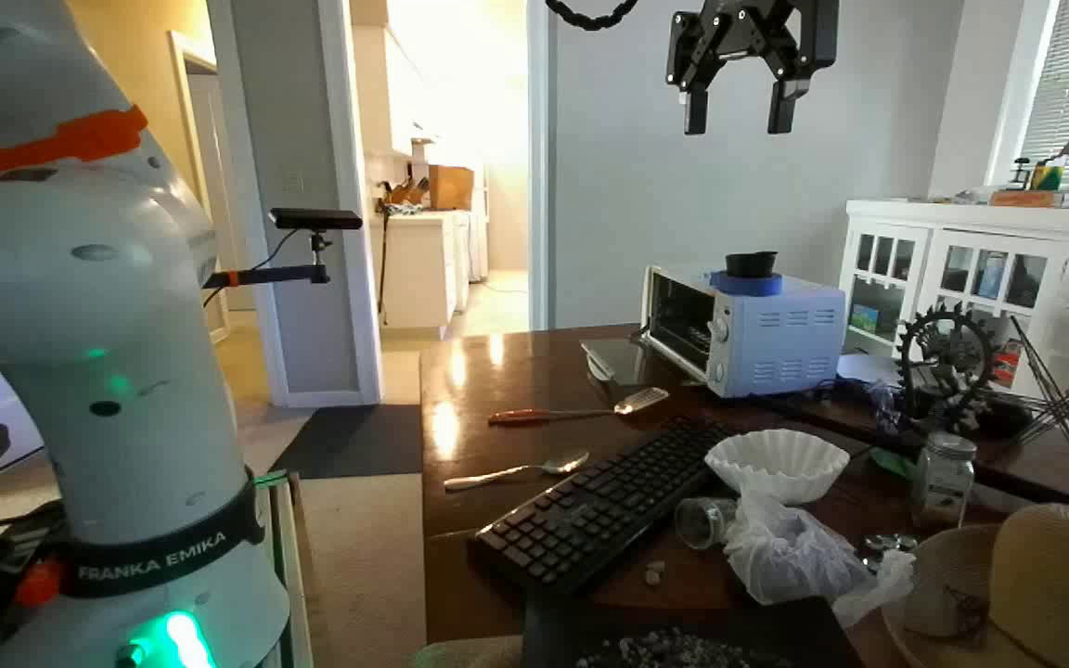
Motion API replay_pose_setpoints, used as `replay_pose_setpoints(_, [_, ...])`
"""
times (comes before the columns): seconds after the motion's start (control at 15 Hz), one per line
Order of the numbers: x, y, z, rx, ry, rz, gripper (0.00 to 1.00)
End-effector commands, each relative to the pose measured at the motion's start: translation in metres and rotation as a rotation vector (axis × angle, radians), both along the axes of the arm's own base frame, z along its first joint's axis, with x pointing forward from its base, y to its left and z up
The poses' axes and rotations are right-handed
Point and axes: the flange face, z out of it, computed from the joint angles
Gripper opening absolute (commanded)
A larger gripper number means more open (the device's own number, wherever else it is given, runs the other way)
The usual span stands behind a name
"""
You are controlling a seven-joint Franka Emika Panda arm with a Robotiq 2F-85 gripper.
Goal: Use the orange spatula to stir the contents of the black plate
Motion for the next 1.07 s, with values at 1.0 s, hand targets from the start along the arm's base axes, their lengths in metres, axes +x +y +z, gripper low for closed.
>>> replay_pose_setpoints(1.0, [0.016,0.122,-0.019,0.076,0.083,-0.207,1.00])
